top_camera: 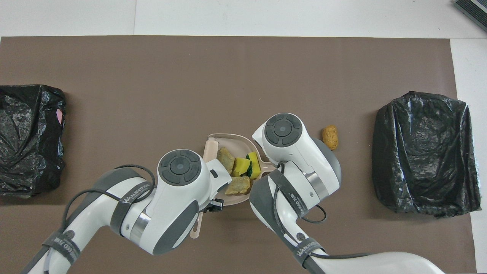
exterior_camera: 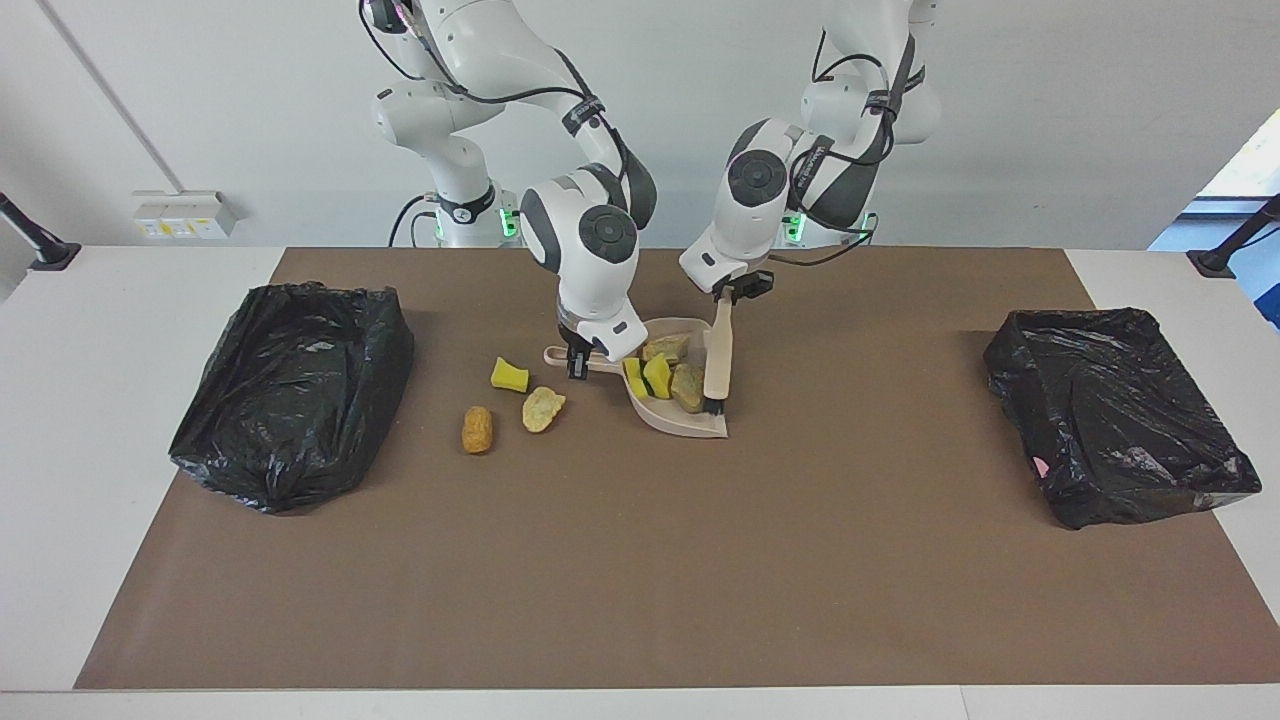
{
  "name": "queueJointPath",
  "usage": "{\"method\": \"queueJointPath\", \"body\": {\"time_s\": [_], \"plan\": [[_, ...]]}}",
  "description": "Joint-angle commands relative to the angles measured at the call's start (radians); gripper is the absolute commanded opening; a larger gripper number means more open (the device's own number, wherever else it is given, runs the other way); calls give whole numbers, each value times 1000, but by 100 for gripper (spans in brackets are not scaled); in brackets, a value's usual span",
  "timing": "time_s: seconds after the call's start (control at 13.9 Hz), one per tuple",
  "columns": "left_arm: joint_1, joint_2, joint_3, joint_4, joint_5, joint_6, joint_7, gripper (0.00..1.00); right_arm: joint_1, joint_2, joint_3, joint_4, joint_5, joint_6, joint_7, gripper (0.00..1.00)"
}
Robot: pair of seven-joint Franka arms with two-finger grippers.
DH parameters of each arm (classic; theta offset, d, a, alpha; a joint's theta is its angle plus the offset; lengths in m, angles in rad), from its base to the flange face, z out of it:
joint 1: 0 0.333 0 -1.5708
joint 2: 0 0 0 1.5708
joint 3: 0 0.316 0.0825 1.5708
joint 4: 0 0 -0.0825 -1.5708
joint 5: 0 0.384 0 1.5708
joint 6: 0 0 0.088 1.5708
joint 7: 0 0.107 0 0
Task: Sweep and dump trash in bin
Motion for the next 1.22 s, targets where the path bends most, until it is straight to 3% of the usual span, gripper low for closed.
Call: {"method": "queueJointPath", "body": {"time_s": [0.0, 0.36, 0.65, 0.79, 1.15], "plan": [[-1, -56, 16, 10, 13, -77, -109, 0, -2, -23, 0, -25, 6, -11, 21, 0], [-27, -117, -4, -42, 9, -68, -283, 0, -4, -23, 0, -22, 7, -11, 21, 0], [-116, -267, -4, -232, -67, -13, -352, 0, -65, -74, 0, -6, 7, -22, 10, 0], [-121, -346, -25, -344, -149, 97, -350, 0, -114, -111, 0, 0, 7, -40, -13, 0], [-218, -354, -100, -400, -229, 211, -350, 0, -272, -152, 0, 82, 7, -100, -122, 0]]}}
